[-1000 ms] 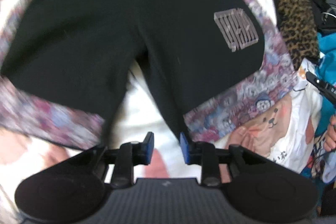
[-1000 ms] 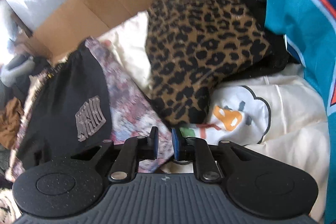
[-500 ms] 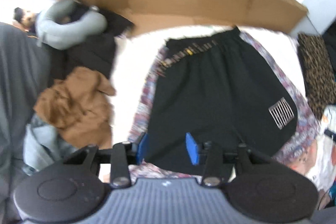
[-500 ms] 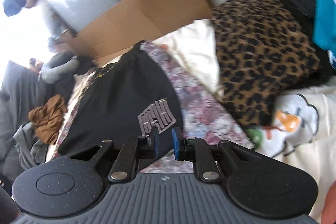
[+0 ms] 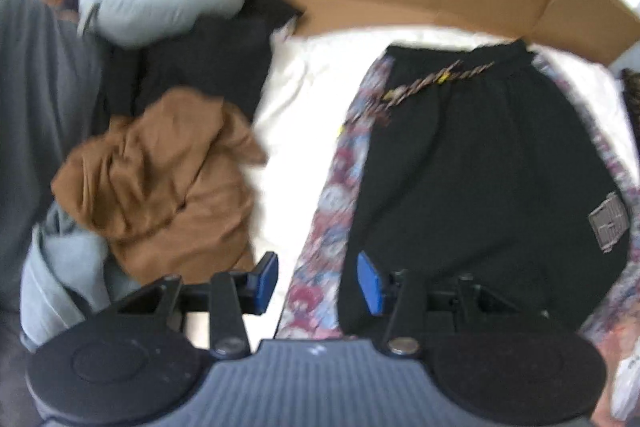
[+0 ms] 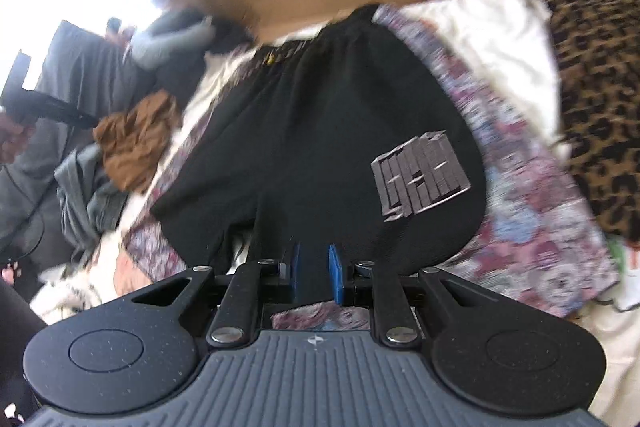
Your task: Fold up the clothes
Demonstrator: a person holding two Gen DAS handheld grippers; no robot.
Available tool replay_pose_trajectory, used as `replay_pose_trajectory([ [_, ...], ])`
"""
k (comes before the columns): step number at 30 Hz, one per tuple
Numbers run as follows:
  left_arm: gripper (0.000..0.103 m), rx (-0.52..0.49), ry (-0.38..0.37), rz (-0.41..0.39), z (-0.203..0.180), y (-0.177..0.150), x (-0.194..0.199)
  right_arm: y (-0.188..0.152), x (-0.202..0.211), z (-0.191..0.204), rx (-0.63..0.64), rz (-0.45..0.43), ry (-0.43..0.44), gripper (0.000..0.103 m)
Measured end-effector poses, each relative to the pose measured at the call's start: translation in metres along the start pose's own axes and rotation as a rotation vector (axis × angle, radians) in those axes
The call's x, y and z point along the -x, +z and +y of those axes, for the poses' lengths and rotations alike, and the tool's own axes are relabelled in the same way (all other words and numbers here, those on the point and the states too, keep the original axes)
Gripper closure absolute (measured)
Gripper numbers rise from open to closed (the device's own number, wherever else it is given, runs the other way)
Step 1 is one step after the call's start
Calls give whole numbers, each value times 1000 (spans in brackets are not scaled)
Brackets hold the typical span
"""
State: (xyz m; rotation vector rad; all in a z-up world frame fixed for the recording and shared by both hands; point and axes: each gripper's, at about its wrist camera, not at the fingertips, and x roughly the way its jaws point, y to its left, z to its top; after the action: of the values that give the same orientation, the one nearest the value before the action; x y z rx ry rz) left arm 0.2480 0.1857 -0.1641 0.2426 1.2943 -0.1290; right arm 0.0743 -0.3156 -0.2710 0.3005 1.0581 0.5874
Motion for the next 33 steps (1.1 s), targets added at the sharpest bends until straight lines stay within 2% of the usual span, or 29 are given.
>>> replay_pose_trajectory([
  [2,56,36,-27,6,15,-12,-17,-2,-15,10,23,45,13,87],
  [7,56,72,-35,34,43,-40,-58,-8,-48,30,73,142,36,87],
  [11,56,77,-18,12,56,-58,-75,-14,-68,45,112,206,62,87],
  [15,56,95,-48,37,63,-77,-91,-20,-90,65,162,287,111,87],
  [18,56,76,-37,60,67,-92,-107,-22,-112,79,182,335,156,87],
  [20,56,88,-19,79,73,-104,-117,-23,-125,88,198,352,183,84],
  [22,57,107,-16,108,79,-114,-126,-25,-138,95,212,367,208,74],
  [27,58,147,-23,126,92,-133,-132,-32,-163,107,231,408,238,73],
  [33,58,181,-65,162,100,-150,-145,-37,-183,111,186,441,264,73],
])
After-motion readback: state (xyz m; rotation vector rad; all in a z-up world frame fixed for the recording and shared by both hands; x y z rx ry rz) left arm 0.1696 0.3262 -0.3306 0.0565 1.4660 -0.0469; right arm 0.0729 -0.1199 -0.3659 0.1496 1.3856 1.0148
